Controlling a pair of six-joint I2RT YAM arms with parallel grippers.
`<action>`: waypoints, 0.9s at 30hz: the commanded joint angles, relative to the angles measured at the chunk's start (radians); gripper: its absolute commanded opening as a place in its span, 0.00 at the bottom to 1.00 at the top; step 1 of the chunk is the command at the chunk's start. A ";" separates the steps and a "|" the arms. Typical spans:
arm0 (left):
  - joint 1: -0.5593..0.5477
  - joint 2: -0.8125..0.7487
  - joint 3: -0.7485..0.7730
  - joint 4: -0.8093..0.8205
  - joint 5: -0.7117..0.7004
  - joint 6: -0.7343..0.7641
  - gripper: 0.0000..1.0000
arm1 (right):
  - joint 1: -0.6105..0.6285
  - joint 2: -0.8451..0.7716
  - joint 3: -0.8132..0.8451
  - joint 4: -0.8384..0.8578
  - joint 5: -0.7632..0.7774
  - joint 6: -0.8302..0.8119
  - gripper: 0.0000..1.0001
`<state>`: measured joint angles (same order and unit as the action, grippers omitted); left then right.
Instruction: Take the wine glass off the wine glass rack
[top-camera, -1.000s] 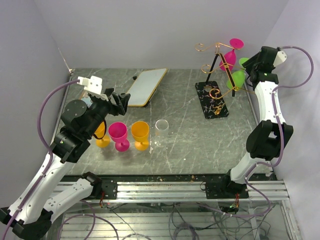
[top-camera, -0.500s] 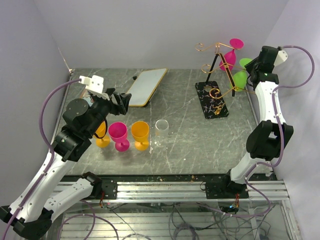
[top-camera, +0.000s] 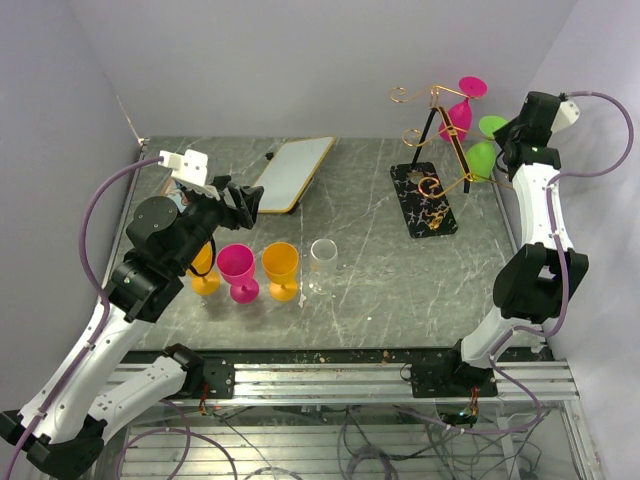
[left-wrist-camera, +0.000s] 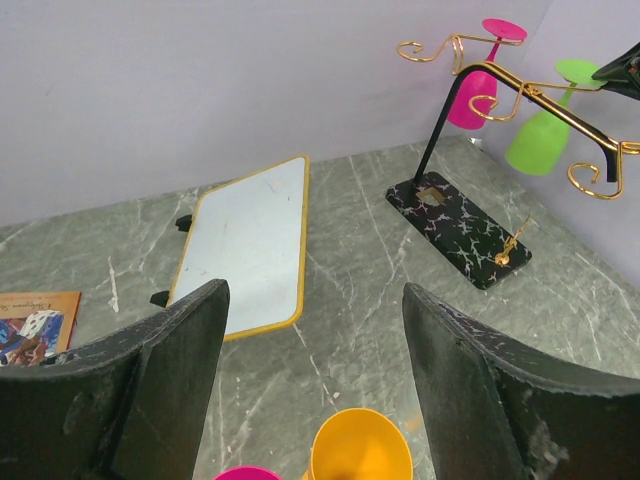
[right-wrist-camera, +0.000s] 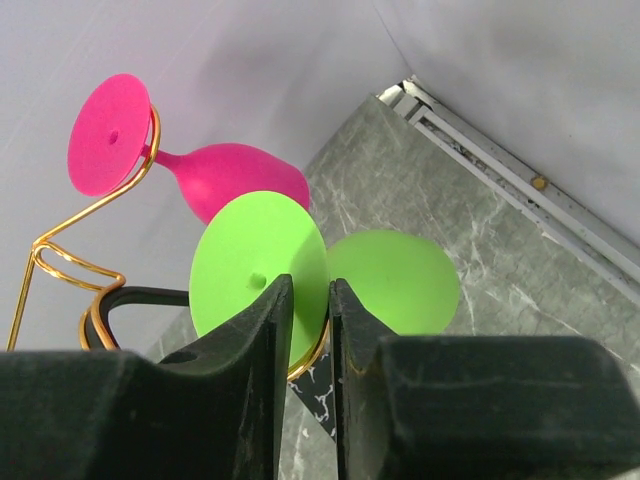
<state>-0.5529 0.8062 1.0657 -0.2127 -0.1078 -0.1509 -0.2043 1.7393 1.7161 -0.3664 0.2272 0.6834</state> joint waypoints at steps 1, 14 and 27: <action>0.004 -0.001 -0.008 0.044 0.020 -0.009 0.80 | 0.000 -0.019 0.004 -0.030 -0.028 0.014 0.00; 0.005 -0.001 -0.012 0.045 0.023 -0.012 0.81 | 0.000 -0.050 0.007 -0.018 -0.046 0.033 0.00; 0.002 0.001 -0.013 0.047 0.019 -0.015 0.81 | -0.006 -0.097 -0.087 0.067 -0.020 0.111 0.00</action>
<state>-0.5529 0.8062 1.0653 -0.2089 -0.1066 -0.1581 -0.2028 1.6844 1.6695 -0.3325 0.1848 0.7570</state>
